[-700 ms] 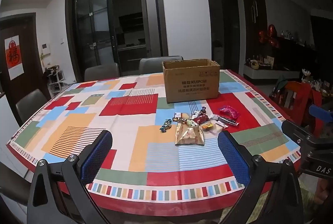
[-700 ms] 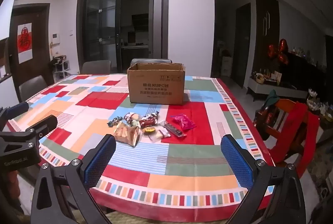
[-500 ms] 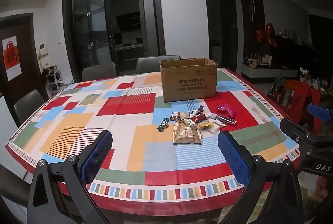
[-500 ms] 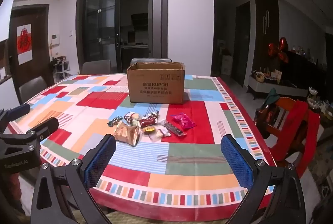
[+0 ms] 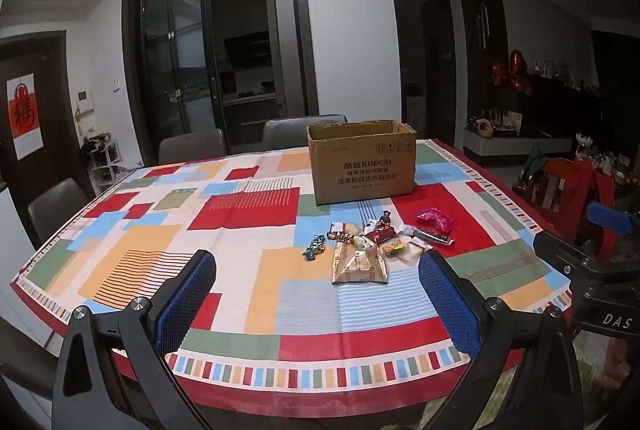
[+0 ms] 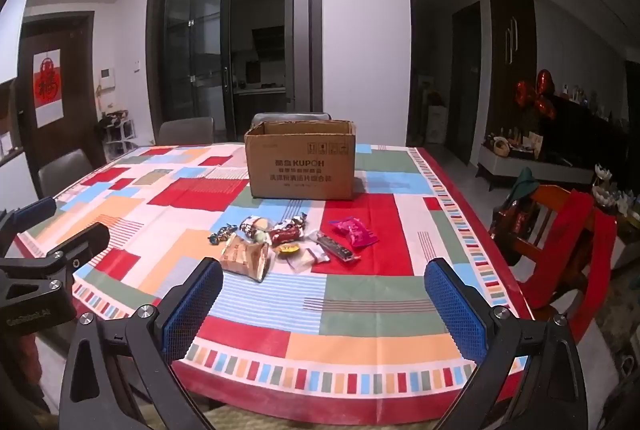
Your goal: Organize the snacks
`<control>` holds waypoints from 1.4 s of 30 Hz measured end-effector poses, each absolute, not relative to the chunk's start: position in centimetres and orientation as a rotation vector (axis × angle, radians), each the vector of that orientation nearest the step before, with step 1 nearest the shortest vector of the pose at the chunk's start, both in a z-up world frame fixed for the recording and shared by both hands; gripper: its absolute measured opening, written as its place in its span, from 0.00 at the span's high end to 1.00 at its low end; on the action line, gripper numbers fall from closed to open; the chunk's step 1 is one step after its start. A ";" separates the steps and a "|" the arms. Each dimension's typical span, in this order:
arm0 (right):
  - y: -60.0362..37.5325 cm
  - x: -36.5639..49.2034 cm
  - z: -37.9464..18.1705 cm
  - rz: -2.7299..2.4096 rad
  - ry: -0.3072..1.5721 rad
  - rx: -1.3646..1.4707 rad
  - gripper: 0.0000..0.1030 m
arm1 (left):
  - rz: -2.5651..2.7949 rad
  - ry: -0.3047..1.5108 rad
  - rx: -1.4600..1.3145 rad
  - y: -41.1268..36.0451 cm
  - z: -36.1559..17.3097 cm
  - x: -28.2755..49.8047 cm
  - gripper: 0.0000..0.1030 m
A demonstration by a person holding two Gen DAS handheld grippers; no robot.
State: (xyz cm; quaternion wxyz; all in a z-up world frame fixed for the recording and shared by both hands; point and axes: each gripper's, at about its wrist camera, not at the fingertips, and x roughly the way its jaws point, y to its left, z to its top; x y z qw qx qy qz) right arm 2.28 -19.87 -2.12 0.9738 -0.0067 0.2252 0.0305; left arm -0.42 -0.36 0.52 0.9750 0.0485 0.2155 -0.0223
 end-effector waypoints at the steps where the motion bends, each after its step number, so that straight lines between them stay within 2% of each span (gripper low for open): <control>1: -19.9 2.3 -2.1 0.061 0.453 -0.014 0.01 | -0.045 0.433 0.097 -0.3 0.6 -0.5 0.00; 42: -19.8 1.9 -1.8 0.060 0.443 -0.012 0.01 | -0.047 0.421 0.097 -0.2 0.9 -0.8 0.00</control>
